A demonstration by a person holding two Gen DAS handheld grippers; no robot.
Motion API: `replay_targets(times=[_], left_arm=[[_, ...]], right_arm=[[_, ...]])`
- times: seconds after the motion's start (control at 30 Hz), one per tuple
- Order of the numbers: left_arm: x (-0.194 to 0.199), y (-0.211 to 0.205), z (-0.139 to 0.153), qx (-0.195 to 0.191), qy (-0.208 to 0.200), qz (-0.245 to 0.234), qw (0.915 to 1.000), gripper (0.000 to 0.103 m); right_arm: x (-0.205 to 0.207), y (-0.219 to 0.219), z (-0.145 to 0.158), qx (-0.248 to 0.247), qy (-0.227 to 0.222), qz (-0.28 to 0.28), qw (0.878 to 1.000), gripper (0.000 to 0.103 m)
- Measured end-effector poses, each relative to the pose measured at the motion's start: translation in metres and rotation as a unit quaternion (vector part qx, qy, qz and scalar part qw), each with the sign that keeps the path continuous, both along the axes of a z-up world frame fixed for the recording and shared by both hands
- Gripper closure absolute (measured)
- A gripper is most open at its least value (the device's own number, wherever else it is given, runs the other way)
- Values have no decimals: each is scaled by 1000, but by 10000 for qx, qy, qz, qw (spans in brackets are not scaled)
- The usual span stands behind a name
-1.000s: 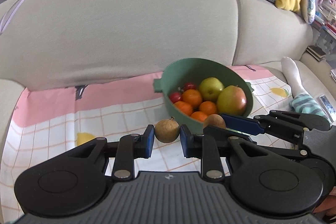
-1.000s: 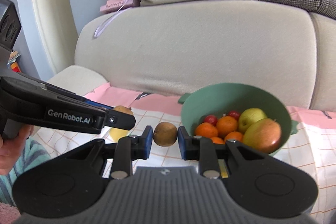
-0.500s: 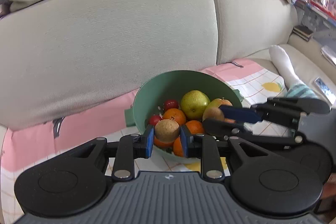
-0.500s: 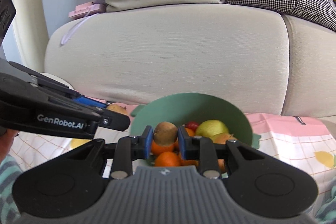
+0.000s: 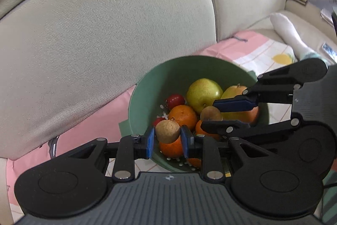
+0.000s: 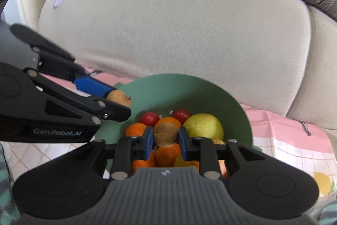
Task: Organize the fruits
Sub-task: 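Carry both longans over the green colander, then lower both longans into the colander and open both tools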
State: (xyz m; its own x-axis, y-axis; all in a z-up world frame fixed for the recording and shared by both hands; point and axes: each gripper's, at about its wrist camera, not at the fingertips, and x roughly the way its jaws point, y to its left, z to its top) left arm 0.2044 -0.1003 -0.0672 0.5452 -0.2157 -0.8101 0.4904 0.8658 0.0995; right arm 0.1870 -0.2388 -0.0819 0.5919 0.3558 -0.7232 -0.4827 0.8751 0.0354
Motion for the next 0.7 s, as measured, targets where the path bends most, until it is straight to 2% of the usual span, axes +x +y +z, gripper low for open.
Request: replay_targets(times=[0.3, 0.7], left_arm=[[4, -1, -15, 284, -56, -237, 9993, 74], [5, 4, -20, 296, -77, -302, 9991, 74]], right_arm=[[16, 17, -18, -403, 222, 653, 9968, 81], [24, 20, -28, -343, 306, 615, 9970, 80]])
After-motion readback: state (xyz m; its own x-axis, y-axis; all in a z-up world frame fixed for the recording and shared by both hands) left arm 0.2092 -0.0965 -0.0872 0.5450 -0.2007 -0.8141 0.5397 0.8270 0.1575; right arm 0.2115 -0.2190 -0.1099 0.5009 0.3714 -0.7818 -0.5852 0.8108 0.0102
